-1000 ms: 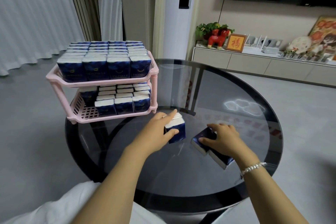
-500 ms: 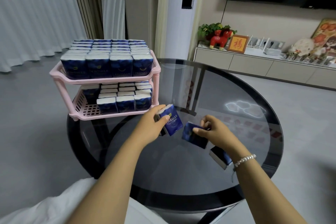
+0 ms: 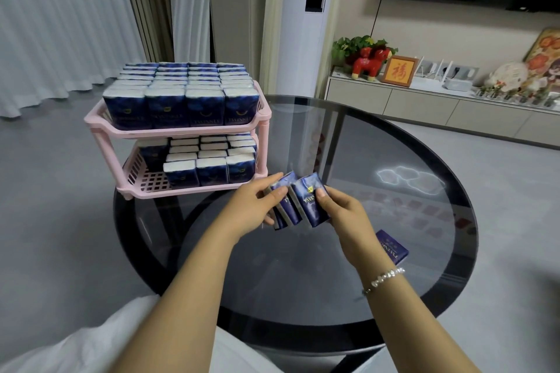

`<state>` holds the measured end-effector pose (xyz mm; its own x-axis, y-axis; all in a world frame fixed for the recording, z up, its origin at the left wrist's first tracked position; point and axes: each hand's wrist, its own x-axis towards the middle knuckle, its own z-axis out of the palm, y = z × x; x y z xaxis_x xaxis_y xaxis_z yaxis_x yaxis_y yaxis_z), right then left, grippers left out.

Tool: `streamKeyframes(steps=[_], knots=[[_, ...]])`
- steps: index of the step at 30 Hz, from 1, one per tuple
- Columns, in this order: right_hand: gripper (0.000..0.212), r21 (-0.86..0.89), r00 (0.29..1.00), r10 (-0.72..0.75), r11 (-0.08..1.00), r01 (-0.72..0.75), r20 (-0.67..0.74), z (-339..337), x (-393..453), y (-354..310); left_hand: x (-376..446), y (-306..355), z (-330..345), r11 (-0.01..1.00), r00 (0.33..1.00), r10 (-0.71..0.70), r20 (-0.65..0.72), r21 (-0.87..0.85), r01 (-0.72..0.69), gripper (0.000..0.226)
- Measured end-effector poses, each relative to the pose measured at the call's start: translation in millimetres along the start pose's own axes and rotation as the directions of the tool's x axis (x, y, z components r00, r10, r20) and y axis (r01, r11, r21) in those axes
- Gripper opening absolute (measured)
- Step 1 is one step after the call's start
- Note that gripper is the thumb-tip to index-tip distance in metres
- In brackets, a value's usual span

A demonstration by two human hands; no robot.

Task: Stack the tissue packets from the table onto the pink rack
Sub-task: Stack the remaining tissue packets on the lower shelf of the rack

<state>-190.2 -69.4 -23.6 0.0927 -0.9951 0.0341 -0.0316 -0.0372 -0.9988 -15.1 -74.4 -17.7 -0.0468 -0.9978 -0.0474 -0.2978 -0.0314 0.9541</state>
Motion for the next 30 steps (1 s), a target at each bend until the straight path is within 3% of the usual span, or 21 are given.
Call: streamKeyframes(steps=[4,10,14,16,18,23,26,30], knots=[[0.020,-0.023,0.997,-0.067,0.998,0.066,-0.048,11,0,1,-3,4,6,1.000,0.998,-0.011,0.057,0.015,0.010,0.036],[0.018,-0.056,0.998,-0.060,0.997,0.060,0.005,8,-5,-3,-7,7,14,0.999,0.996,0.020,0.087,-0.045,-0.016,0.028],[0.019,-0.231,0.998,-0.051,0.971,0.055,0.022,-12,-11,-7,-5,3,16,0.998,0.998,-0.009,0.063,-0.068,0.013,0.026],[0.027,-0.512,0.998,-0.059,0.858,0.032,-0.036,-31,-11,-7,-6,4,17,0.999,0.998,-0.001,0.063,-0.045,0.004,0.028],[0.037,-0.758,0.999,-0.021,0.652,-0.020,-0.045,-53,-13,-6,-6,3,19,1.000,0.998,0.012,0.067,-0.011,-0.011,0.029],[0.060,-0.921,0.973,0.219,0.359,-0.151,-0.075,-86,-27,-13,-10,3,28,0.998,0.997,0.038,0.065,0.052,-0.041,0.035],[0.064,-0.919,0.948,0.317,0.364,-0.151,-0.030,-93,-33,-14,-11,0,32,0.996,0.997,0.037,0.062,0.073,-0.041,0.040],[0.070,-0.908,0.954,0.300,0.393,-0.142,-0.019,-92,-35,-9,-15,1,39,0.992,0.996,0.077,0.044,0.099,-0.081,0.045]])
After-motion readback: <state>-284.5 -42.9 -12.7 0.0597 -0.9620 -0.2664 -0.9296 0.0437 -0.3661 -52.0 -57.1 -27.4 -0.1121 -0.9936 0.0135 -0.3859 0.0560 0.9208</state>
